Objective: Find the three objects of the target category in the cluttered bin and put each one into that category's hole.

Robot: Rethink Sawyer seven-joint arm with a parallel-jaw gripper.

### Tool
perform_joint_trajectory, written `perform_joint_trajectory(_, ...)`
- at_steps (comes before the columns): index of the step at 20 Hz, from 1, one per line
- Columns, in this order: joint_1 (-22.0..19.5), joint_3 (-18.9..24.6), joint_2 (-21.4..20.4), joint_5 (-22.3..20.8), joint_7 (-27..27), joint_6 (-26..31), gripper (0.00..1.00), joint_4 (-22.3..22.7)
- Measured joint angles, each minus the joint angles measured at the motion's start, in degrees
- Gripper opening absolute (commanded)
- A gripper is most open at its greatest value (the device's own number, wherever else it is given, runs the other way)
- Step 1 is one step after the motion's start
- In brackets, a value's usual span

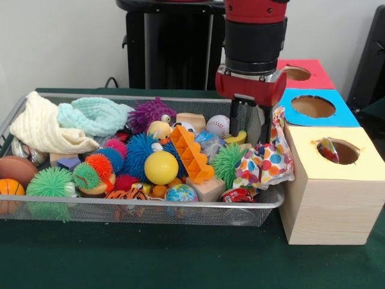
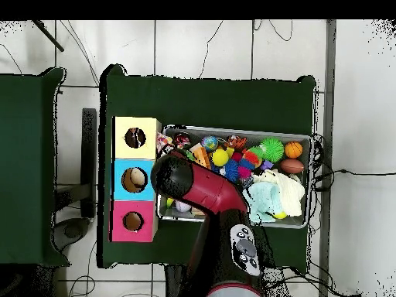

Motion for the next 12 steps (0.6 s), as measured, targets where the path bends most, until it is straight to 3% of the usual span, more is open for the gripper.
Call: perform_joint_trajectory(12, -3.02, 6.20, -2.87, 0.05, 0.00, -0.01, 1.00, 4.85)
